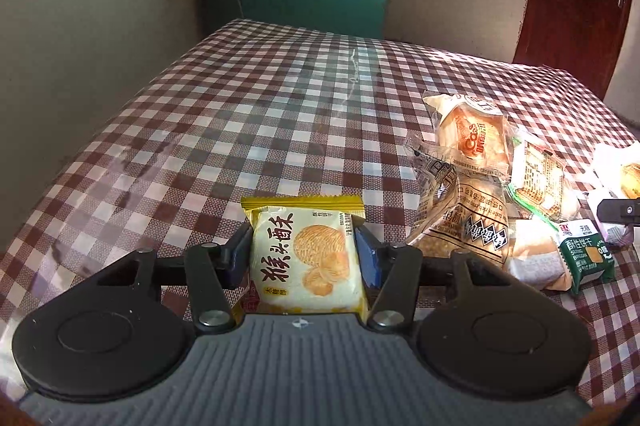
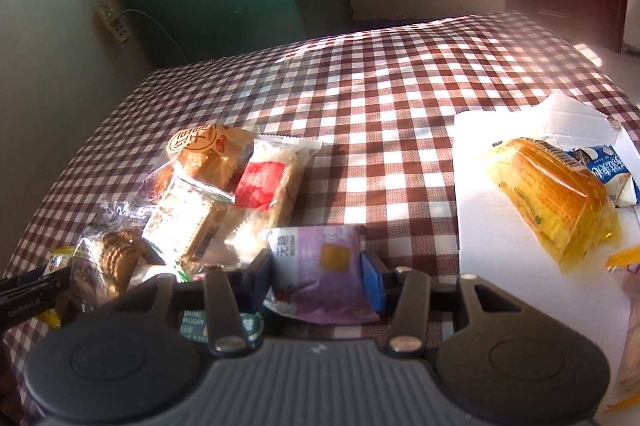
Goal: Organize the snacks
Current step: 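Grasp the yellow biscuit pack with the left gripper while the right grasps the purple snack pack, then carry the yellow biscuit pack and purple snack pack toward the white tray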
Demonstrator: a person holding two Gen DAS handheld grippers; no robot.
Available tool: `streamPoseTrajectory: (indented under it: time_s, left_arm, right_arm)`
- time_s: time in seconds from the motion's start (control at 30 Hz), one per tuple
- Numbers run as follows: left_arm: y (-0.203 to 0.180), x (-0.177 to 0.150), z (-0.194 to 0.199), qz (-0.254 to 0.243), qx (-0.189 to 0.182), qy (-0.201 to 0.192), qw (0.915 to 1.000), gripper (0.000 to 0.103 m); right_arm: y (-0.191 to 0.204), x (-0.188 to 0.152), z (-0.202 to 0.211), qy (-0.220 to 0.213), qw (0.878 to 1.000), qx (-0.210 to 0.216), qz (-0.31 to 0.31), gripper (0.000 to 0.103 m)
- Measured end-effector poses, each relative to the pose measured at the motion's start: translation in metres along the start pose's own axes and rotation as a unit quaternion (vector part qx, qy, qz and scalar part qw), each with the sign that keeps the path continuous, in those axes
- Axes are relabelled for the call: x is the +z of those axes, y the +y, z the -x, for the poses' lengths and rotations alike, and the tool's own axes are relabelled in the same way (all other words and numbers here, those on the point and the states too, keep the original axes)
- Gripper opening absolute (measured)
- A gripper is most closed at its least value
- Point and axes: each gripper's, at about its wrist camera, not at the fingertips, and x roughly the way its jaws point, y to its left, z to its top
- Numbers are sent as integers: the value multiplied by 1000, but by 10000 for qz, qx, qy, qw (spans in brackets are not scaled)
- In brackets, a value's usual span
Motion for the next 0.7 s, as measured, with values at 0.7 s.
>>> streamPoseTrajectory:
  time_s: [0.7]
  left_arm:
    - [-21,-10,88,205,128,-223,9995,66]
  right_arm:
    - [32,-22,86,-553,9959,-43,716,46]
